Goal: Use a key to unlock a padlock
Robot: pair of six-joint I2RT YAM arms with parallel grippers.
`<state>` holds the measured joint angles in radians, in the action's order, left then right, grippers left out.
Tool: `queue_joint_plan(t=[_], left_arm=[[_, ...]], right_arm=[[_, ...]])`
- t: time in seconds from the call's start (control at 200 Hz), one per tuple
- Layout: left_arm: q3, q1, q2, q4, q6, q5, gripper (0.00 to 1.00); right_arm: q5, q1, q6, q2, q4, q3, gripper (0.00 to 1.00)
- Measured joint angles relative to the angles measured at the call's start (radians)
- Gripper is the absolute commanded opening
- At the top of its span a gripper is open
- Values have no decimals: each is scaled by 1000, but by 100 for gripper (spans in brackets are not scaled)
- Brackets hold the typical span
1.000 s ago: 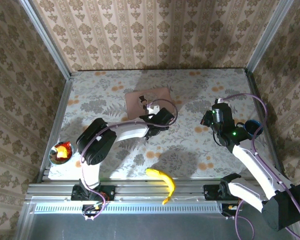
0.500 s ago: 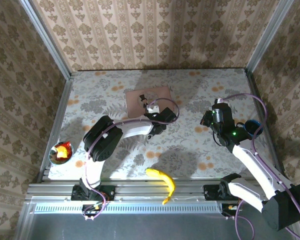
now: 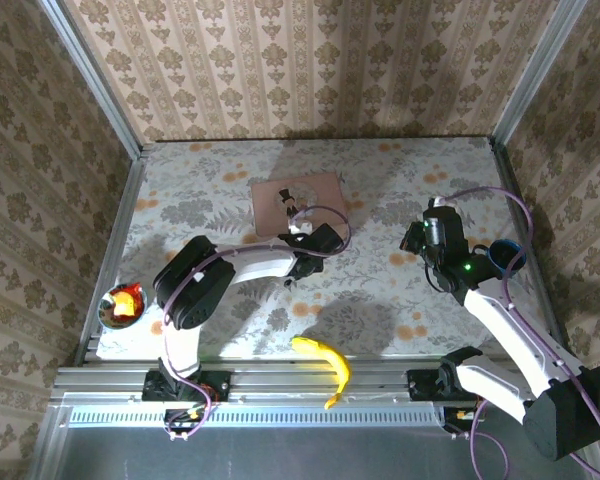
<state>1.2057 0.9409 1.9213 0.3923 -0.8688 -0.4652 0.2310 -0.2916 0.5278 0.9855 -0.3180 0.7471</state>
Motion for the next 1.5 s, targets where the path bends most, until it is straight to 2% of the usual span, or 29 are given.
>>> queue_joint_plan(t=[0.125,0.33,0.645,0.995,1.075,1.19,1.295,1.41,1.5], left_arm=[[8,-6,5,-34,35,52,69],[27,-26,24,-70,63,104,57],[27,-39,30,-71,54,114,44],[23,-40,30,-71,31,123,46],[16,-40,30,-71,24,130,43],[11,-40,30,-68,11,133,35],[11,-40,30,-68,8,133,36],[11,-40,30,-70,4,132,47],[11,-44,30,-75,6,133,49]], right_arm=[[0,0,0,0,0,-3,0],[0,0,0,-16,0,-5,0],[-14,0,24,-30,1,-61,0],[-40,-1,55,-31,5,-89,0],[-45,-1,57,-31,5,-94,0],[-48,-1,61,-31,4,-101,0],[-52,-1,64,-31,5,-102,0],[-53,-1,71,-31,5,-103,0],[-55,-2,75,-31,6,-112,0]])
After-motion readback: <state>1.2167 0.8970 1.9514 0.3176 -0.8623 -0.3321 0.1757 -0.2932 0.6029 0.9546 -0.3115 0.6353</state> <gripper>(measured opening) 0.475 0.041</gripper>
